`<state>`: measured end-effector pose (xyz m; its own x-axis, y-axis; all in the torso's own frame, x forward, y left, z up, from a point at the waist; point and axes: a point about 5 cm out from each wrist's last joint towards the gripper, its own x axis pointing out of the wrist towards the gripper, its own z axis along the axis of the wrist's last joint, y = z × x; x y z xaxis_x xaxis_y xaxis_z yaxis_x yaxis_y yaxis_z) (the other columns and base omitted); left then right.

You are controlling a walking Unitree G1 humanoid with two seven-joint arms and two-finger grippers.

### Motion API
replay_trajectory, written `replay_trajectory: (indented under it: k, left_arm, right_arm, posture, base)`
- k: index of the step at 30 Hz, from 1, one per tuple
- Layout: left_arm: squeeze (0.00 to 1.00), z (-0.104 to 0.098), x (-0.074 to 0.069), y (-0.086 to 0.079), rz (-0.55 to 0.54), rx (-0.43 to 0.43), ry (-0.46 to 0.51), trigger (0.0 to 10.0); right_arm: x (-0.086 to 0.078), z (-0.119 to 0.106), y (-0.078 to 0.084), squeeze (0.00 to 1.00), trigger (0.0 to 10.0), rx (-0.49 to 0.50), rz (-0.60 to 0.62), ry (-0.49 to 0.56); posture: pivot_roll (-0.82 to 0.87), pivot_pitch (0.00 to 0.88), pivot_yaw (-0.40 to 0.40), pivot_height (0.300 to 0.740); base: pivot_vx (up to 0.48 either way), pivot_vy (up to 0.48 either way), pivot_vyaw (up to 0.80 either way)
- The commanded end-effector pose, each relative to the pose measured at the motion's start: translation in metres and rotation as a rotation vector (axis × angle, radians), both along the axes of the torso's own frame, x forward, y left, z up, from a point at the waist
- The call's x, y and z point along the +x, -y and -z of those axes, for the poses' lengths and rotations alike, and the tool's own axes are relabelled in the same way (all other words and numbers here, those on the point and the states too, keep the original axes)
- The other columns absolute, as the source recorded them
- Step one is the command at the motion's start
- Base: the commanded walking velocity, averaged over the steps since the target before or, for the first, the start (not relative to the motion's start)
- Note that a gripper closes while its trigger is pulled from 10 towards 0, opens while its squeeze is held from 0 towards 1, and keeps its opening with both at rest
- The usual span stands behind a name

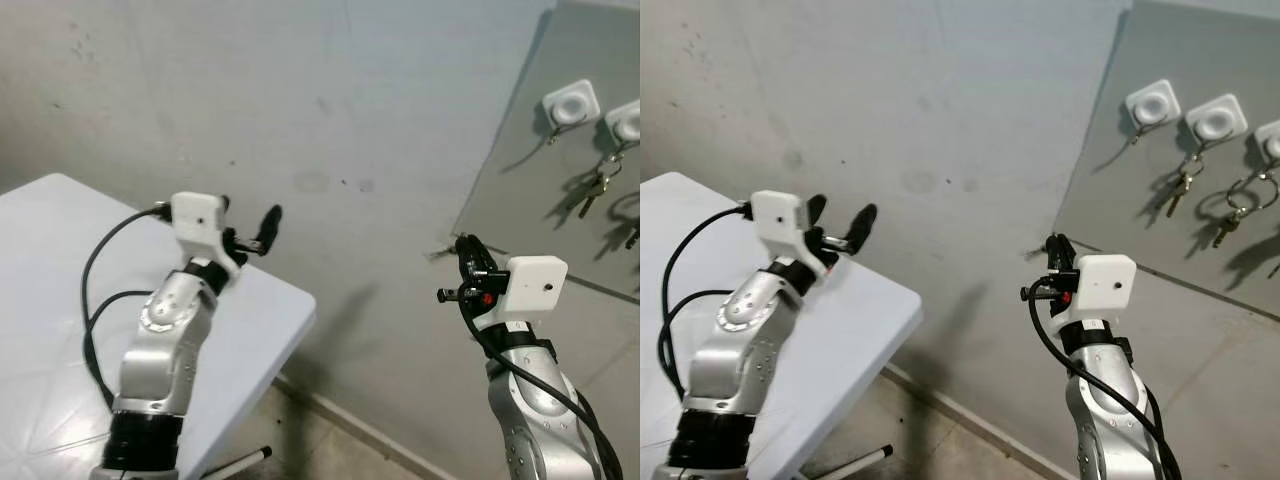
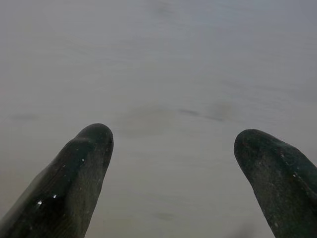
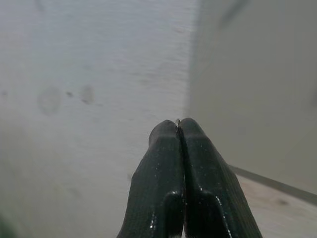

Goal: Hang keys on a hook

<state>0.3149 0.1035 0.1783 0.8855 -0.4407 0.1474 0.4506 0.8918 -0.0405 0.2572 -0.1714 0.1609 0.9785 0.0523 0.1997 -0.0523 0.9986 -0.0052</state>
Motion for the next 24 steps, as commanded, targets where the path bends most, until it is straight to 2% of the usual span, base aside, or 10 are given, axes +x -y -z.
replay_trajectory:
  k: [1, 5, 9, 16, 17, 24]
  left_arm:
    - [0.0, -0.014, -0.002, 0.007, 0.049, 0.039, 0.072, 10.0]
    - [0.0, -0.021, -0.008, 0.027, 0.162, 0.081, 0.131, 10.0]
    - [0.0, -0.025, -0.01, 0.033, 0.203, 0.096, 0.16, 10.0]
    - [0.0, -0.042, -0.014, 0.043, 0.277, 0.082, 0.21, 10.0]
    - [0.0, -0.048, -0.016, 0.047, 0.3, 0.09, 0.238, 10.0]
    - [0.0, -0.059, -0.015, 0.05, 0.327, 0.081, 0.266, 10.0]
  right_arm:
    - [0.001, -0.005, 0.0, 0.0, 10.0, 0.006, 0.002, 0.018]
    - [0.003, -0.009, -0.003, 0.0, 10.0, 0.0, -0.013, 0.035]
    - [0.002, -0.012, -0.005, 0.0, 10.0, 0.001, -0.023, 0.054]
    - [0.002, -0.034, -0.009, 0.0, 10.0, 0.038, -0.045, 0.155]
    - [0.003, -0.043, -0.011, 0.0, 10.0, 0.046, -0.051, 0.191]
    - [0.013, -0.064, -0.013, 0.0, 10.0, 0.056, -0.053, 0.262]
  posture:
    - [-0.04, 0.002, -0.031, 0.74]
    - [-0.04, 0.002, -0.029, 0.74]
    - [-0.04, 0.003, -0.024, 0.74]
    - [-0.06, 0.008, -0.006, 0.74]
    - [-0.06, 0.011, -0.003, 0.74]
    - [-0.07, 0.017, 0.009, 0.74]
  base:
    - [0.0, 0.0, 0.0]
    - [0.0, 0.0, 0.0]
    - [0.0, 0.0, 0.0]
    - [0.0, 0.0, 0.0]
    - [0.0, 0.0, 0.0]
    - [0.0, 0.0, 0.0]
